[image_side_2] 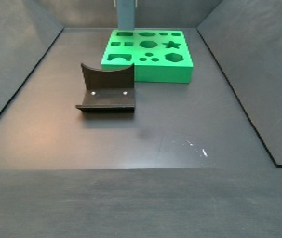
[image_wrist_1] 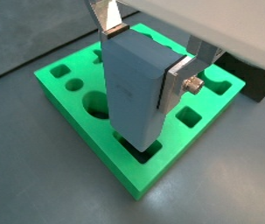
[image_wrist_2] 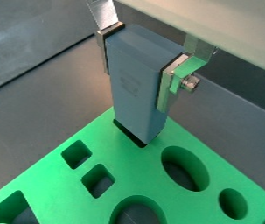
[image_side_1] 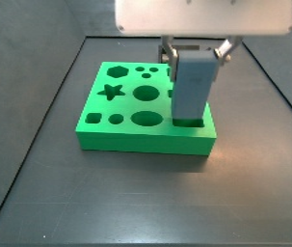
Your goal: Insert the rectangle object.
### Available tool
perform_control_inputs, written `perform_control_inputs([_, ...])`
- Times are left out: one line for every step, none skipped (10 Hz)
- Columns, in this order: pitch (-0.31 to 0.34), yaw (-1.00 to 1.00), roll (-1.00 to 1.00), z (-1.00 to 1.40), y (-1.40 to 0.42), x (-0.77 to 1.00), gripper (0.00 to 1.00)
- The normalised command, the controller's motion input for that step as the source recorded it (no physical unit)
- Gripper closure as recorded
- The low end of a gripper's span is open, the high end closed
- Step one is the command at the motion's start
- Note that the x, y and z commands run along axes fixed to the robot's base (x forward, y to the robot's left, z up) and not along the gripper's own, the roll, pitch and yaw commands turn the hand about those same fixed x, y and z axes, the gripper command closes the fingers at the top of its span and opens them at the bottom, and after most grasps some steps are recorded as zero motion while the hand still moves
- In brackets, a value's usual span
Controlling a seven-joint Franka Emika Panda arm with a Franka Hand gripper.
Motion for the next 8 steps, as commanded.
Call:
perform_control_inputs([0.000,0.00,0.07,-0.35,0.00,0.15,1.00])
perform_control_inputs([-0.016,0.00,0.08,-0.37,0.00,0.00,1.00])
perform_control_inputs([-0.024,0.00,0.05,-0.36,0.00,0.00,1.00])
perform_control_inputs([-0.050,0.00,0.02,-0.43,-0.01,0.04,1.00])
perform_control_inputs([-0.099,0.00,0.00,-0.50,-0.05,0.22,1.00])
perform_control_inputs([-0.173,-0.06,-0.06,-0.49,-0.11,0.18,1.00])
perform_control_inputs([-0.153,-0.14,0.00,-0.51,-0.13,0.06,1.00])
perform_control_inputs([-0.167,-0.08,-0.01,-0.53,-0.09,0.00,1.00])
